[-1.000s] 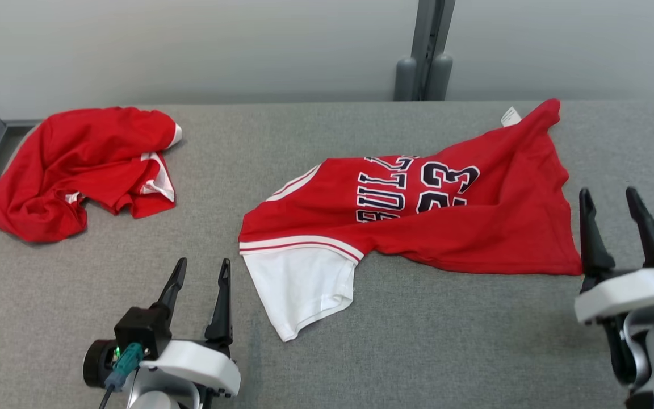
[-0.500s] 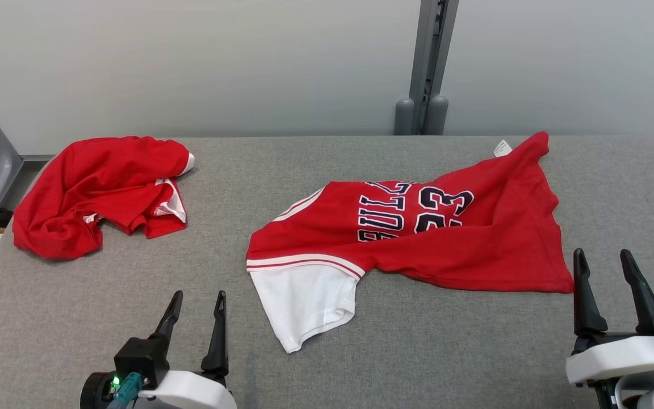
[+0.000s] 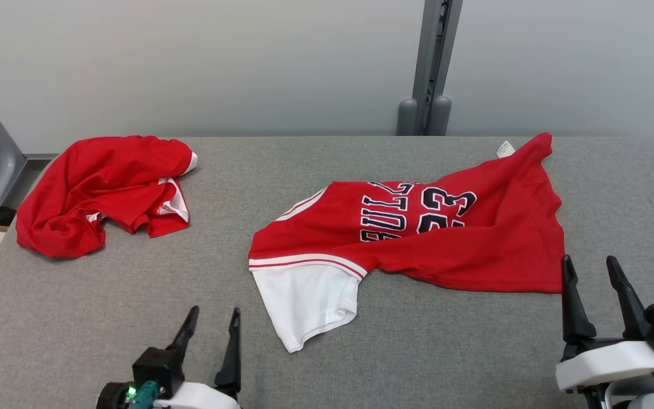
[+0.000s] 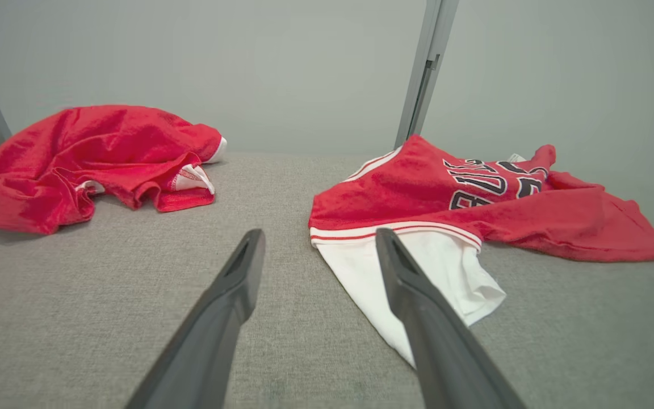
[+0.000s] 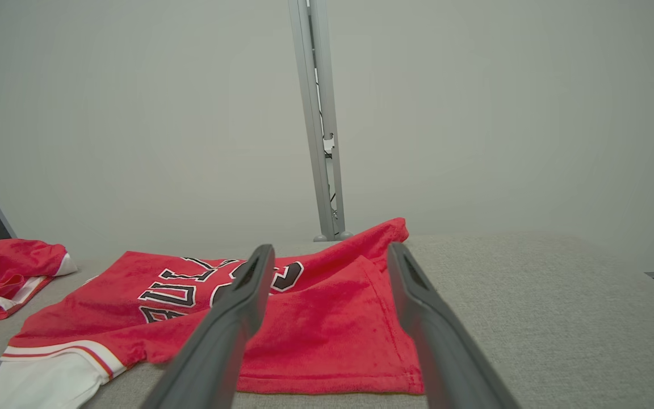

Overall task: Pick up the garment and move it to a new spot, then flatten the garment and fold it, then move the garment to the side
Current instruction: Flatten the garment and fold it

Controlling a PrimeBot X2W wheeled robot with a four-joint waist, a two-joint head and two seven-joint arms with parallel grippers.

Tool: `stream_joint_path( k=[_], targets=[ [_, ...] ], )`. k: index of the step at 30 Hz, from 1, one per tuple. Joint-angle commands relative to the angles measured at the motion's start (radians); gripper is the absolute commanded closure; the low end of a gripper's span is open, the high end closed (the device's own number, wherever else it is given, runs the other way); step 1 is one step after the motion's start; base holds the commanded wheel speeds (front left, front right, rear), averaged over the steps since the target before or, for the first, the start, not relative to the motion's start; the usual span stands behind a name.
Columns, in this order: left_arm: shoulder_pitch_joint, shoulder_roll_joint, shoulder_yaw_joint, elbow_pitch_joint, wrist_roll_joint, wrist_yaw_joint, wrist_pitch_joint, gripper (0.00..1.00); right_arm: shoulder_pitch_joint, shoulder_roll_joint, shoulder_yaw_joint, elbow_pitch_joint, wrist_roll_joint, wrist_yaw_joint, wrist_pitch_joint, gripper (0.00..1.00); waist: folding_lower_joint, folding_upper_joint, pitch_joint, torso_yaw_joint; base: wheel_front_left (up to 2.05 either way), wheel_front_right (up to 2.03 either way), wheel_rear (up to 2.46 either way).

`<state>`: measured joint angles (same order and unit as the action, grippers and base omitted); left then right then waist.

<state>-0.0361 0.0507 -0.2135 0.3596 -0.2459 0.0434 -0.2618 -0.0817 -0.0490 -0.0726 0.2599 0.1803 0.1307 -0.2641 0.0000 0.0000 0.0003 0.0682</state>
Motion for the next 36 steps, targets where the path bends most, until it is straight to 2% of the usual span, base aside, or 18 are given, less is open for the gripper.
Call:
stream_joint_path(
  k=[1, 7, 12, 17, 27, 30, 32, 35, 36],
  targets=[
    [-0.009, 0.002, -0.018, 0.018, -0.015, -0.01, -0.001, 0.0, 0.008, -0.003, 0.005, 0.003, 0.006, 0.0, 0.0, 0.0, 0.0, 0.0, 0.0, -0.001, 0.0, 0.0, 0.0],
    [-0.032, 0.002, -0.127, 0.075, -0.11, -0.01, 0.062, 0.0, 0.006, -0.004, 0.014, 0.012, 0.003, 0.0, 0.0, 0.0, 0.0, 0.0, 0.001, -0.004, 0.0, 0.0, 0.0],
    [-0.077, 0.002, -0.225, 0.129, -0.225, 0.043, 0.163, 0.0, -0.003, -0.004, 0.034, 0.023, 0.005, 0.0, 0.0, 0.0, 0.0, 0.0, 0.001, -0.018, 0.0, 0.0, 0.0],
    [-0.134, 0.002, -0.277, 0.203, -0.303, 0.109, 0.228, 0.0, -0.007, -0.004, 0.049, 0.034, 0.008, 0.0, 0.0, 0.0, 0.0, 0.0, 0.003, -0.048, 0.0, 0.0, 0.0],
    [-0.213, 0.002, -0.328, 0.345, -0.395, 0.166, 0.217, 0.0, -0.012, -0.004, 0.059, 0.045, 0.008, 0.0, 0.0, 0.0, 0.0, 0.0, 0.02, -0.107, 0.0, 0.0, 0.0],
    [-0.227, 0.002, -0.339, 0.391, -0.415, 0.177, 0.216, 0.08, -0.015, -0.004, 0.067, 0.045, 0.011, 0.0, 0.0, 0.0, 0.0, 0.0, 0.024, -0.121, 0.0, 0.0, 0.0],
    [-0.237, 0.002, -0.348, 0.416, -0.43, 0.178, 0.214, 0.1, -0.016, -0.004, 0.07, 0.043, 0.013, 0.0, 0.0, 0.0, 0.0, 0.0, 0.026, -0.126, 0.0, 0.0, 0.0],
    [-0.251, 0.002, -0.371, 0.443, -0.452, 0.172, 0.209, 0.58, -0.018, -0.004, 0.07, 0.042, 0.013, 0.0, 0.0, 0.0, 0.0, 0.0, 0.031, -0.133, 0.0, 0.0, 0.0],
    [-0.256, 0.0, -0.382, 0.449, -0.457, 0.17, 0.208, 0.71, -0.019, -0.004, 0.07, 0.042, 0.012, 0.0, 0.0, 0.0, 0.0, 0.0, 0.032, -0.134, 0.0, 0.0, 0.0]
  ],
)
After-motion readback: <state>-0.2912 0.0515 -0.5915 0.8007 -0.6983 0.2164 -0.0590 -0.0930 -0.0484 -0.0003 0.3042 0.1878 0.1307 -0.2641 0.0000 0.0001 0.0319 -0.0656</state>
